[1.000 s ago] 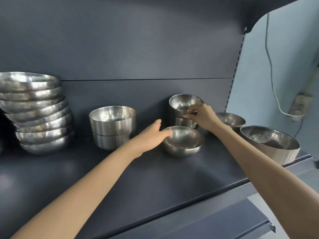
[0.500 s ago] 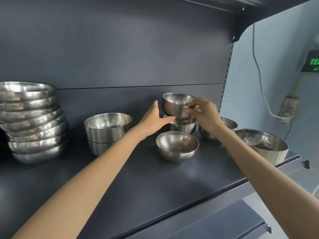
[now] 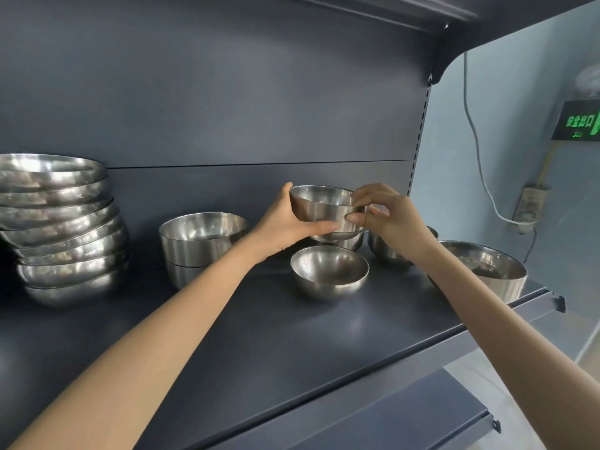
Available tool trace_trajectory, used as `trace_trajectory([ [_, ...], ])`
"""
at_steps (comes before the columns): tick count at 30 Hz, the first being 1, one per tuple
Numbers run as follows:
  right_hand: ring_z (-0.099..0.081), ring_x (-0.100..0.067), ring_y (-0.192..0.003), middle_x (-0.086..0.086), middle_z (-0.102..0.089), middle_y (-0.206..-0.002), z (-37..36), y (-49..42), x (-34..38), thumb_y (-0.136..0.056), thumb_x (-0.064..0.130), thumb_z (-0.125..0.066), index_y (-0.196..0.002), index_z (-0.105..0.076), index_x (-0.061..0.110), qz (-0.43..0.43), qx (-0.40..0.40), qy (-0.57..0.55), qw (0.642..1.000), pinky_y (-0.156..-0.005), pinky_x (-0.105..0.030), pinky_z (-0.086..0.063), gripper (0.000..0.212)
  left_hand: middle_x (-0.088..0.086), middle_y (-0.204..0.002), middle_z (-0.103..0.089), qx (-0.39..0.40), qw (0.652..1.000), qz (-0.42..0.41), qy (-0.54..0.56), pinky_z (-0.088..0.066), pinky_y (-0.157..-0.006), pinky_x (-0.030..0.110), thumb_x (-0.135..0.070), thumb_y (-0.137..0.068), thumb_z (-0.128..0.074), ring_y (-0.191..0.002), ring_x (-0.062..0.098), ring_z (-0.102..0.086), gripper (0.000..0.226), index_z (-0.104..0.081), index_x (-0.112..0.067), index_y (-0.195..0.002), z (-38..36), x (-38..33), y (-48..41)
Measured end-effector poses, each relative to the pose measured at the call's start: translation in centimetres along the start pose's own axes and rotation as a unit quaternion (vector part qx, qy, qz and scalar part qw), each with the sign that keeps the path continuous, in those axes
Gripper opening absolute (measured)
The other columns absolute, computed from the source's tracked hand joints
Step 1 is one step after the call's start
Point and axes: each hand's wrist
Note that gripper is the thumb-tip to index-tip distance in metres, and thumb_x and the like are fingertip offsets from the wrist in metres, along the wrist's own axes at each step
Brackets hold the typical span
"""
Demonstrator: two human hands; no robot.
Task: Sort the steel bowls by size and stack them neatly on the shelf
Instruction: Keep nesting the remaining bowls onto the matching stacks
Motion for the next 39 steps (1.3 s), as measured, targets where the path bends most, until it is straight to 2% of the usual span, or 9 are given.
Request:
trace_trajectory([
  [2,-0.048,-0.005,-0.122,0.005,-0.046,-0.131,0.3,0.3,-0.2,-0.074,0.019,-0.077,-0.103,-0.062,0.032,-0.005,-0.010,-0.021,1.000,-0.103,-0.030,-0.041,0.036,-0.004,-0.154,-0.032,-0.007,1.000,-0.019,0.002,-0.029,-0.107,0.022,-0.042,-0.067,-0.084,-0.138,0.010,-0.032,0.121,-0.005,-0.015,-0.154,-0.1,-0.1,0.2],
  [5,-0.030,-0.016,-0.141,0.004,-0.027,-0.153,0.9,0.8,-0.6,-0.063,0.039,-0.077,-0.144,-0.031,0.030,-0.083,0.005,-0.084,0.993,-0.105,-0.030,-0.035,0.093,-0.004,-0.153,-0.033,-0.005,0.999,-0.039,-0.009,-0.030,-0.114,0.032,-0.049,-0.059,-0.085,-0.139,0.012,-0.033,0.128,-0.005,-0.016,-0.154,0.0,-0.6,0.7],
  [9,-0.047,-0.023,-0.131,-0.002,-0.049,-0.138,0.2,0.4,-0.4,-0.037,0.063,-0.088,-0.148,-0.028,0.017,-0.108,0.036,-0.175,0.978,-0.109,-0.044,-0.039,0.135,-0.005,-0.152,-0.036,-0.024,0.997,-0.061,-0.030,-0.031,-0.114,0.033,-0.056,-0.052,-0.084,-0.138,0.011,-0.034,0.131,-0.011,-0.017,-0.153,1.4,-1.3,1.6],
  [13,-0.060,-0.016,-0.115,0.006,-0.063,-0.117,-2.4,-1.0,2.0,-0.045,0.060,-0.087,-0.134,-0.047,0.015,-0.052,0.058,-0.195,0.978,-0.096,-0.035,-0.050,0.107,-0.007,-0.142,-0.041,-0.062,0.995,-0.071,-0.043,-0.036,-0.111,0.035,-0.068,-0.042,-0.084,-0.130,0.009,-0.042,0.132,-0.023,-0.019,-0.148,4.9,-1.4,3.1],
  [18,-0.062,-0.015,-0.110,-0.001,-0.066,-0.116,-7.5,-3.0,4.5,-0.078,0.027,-0.075,-0.126,-0.053,0.008,-0.016,0.091,-0.215,0.972,-0.100,-0.034,-0.048,0.056,0.000,-0.143,-0.028,-0.122,0.986,-0.054,-0.103,-0.027,-0.110,0.024,-0.054,-0.053,-0.081,-0.136,0.013,-0.032,0.119,-0.022,-0.020,-0.150,10.5,-1.2,5.0],
  [21,-0.063,-0.013,-0.110,-0.001,-0.066,-0.118,-10.1,-4.1,5.6,-0.081,0.018,-0.074,-0.126,-0.054,0.010,-0.010,0.111,-0.216,0.970,-0.097,-0.027,-0.049,0.050,-0.004,-0.156,-0.022,-0.127,0.985,-0.019,-0.114,-0.021,-0.113,0.023,-0.052,-0.058,-0.085,-0.143,0.011,-0.024,0.125,-0.011,-0.018,-0.154,13.7,-0.1,6.0],
  [23,-0.063,-0.008,-0.108,0.000,-0.066,-0.117,-11.6,-4.6,6.4,-0.083,0.014,-0.072,-0.126,-0.054,0.010,-0.009,0.123,-0.215,0.969,-0.091,-0.021,-0.050,0.047,-0.005,-0.159,-0.021,-0.136,0.986,0.011,-0.095,-0.023,-0.118,0.033,-0.061,-0.046,-0.087,-0.144,0.010,-0.024,0.141,-0.007,-0.019,-0.154,15.1,0.7,6.7],
  [29,-0.062,-0.016,-0.111,-0.006,-0.064,-0.121,-14.3,-4.8,6.1,-0.082,0.013,-0.072,-0.126,-0.054,0.007,-0.023,0.149,-0.202,0.968,-0.090,-0.024,-0.051,0.048,-0.007,-0.145,-0.045,-0.152,0.986,0.053,-0.042,-0.039,-0.110,0.039,-0.075,-0.025,-0.084,-0.131,0.011,-0.045,0.145,-0.026,-0.026,-0.148,16.3,3.6,7.6],
  [39,-0.060,-0.005,-0.102,0.011,-0.063,-0.107,-14.9,-4.0,3.9,-0.084,0.018,-0.070,-0.104,-0.054,0.029,-0.045,0.140,-0.172,0.974,-0.079,-0.009,-0.047,0.027,-0.005,-0.152,-0.036,-0.108,0.990,0.074,-0.048,-0.034,-0.114,0.038,-0.069,-0.031,-0.081,-0.137,0.011,-0.037,0.149,-0.013,-0.019,-0.154,14.9,4.6,7.3],
])
Point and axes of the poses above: each hand's wrist, its own y-axis away from the middle knuckle, its own z-axis out of the back of the hand, x = y × z
